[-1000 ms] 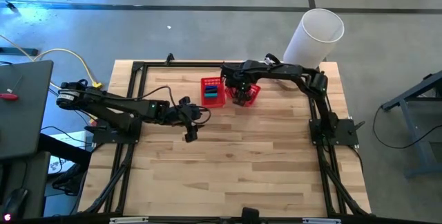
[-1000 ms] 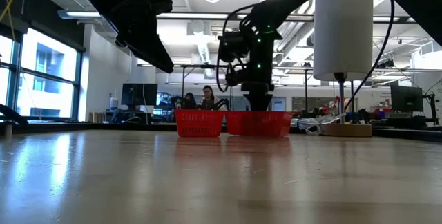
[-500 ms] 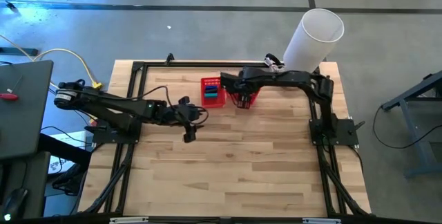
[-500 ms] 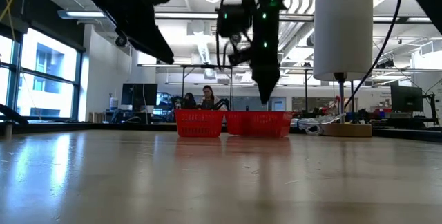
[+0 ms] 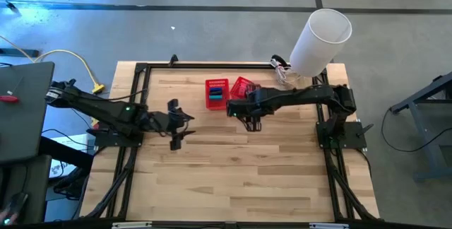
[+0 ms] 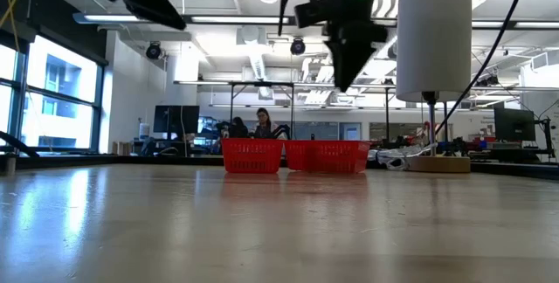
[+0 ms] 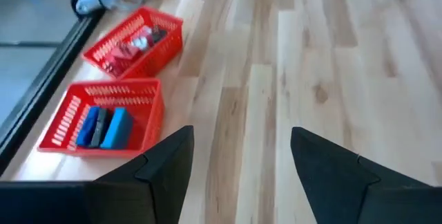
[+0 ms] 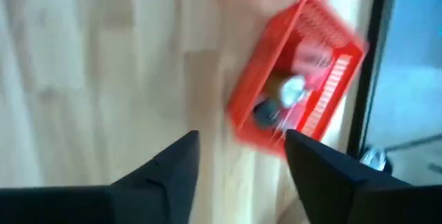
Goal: Pick & Place Office items
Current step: Return to Home Position
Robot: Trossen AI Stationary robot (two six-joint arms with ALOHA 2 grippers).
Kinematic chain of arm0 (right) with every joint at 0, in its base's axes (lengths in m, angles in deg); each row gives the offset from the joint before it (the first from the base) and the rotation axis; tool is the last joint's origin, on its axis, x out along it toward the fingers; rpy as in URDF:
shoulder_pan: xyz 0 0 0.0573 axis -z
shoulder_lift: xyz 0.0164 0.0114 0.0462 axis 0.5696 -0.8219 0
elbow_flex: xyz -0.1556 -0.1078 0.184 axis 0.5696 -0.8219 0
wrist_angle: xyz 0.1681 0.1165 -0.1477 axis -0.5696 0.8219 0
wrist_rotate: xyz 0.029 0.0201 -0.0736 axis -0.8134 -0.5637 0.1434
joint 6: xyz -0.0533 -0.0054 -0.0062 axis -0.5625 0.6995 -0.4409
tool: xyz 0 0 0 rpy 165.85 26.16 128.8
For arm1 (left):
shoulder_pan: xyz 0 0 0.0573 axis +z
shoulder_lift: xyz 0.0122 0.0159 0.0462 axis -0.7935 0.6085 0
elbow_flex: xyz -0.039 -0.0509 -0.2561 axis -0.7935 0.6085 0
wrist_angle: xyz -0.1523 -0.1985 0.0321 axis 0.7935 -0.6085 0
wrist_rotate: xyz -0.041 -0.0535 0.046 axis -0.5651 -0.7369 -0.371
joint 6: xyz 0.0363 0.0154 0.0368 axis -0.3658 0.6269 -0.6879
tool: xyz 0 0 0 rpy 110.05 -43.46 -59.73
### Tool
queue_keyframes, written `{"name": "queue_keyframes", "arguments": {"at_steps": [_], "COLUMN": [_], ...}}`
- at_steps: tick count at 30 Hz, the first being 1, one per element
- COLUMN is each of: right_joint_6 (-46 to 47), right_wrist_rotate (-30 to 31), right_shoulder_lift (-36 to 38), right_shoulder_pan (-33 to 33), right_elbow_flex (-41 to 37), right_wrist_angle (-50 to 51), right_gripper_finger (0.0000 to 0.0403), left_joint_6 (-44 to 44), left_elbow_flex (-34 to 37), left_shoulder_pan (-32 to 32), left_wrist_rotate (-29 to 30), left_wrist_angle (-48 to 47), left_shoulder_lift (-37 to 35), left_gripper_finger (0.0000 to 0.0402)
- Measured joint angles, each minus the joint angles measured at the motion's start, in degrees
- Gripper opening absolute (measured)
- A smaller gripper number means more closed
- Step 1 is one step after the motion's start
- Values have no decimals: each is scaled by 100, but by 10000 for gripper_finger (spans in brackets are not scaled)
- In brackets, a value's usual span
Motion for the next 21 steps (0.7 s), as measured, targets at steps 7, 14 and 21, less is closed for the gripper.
{"name": "queue_keyframes", "arguments": {"at_steps": [7,14,21], "right_joint_6": [536,364,824], "right_wrist_rotate": [-990,-2011,-1999], "right_shoulder_lift": [171,1578,3845], "right_shoulder_pan": [-284,-367,-496], "right_elbow_flex": [-28,-1100,-3039], "right_wrist_angle": [1191,175,-1367], "right_gripper_finger": [54,3,2], "left_joint_6": [-66,-7,4], "left_elbow_flex": [82,619,1549], "left_shoulder_pan": [13,326,652], "left_wrist_rotate": [-4,-26,-54], "left_wrist_angle": [-135,-138,455], "left_shoulder_lift": [-836,-1620,-2448], "left_gripper_finger": [168,62,11]}}
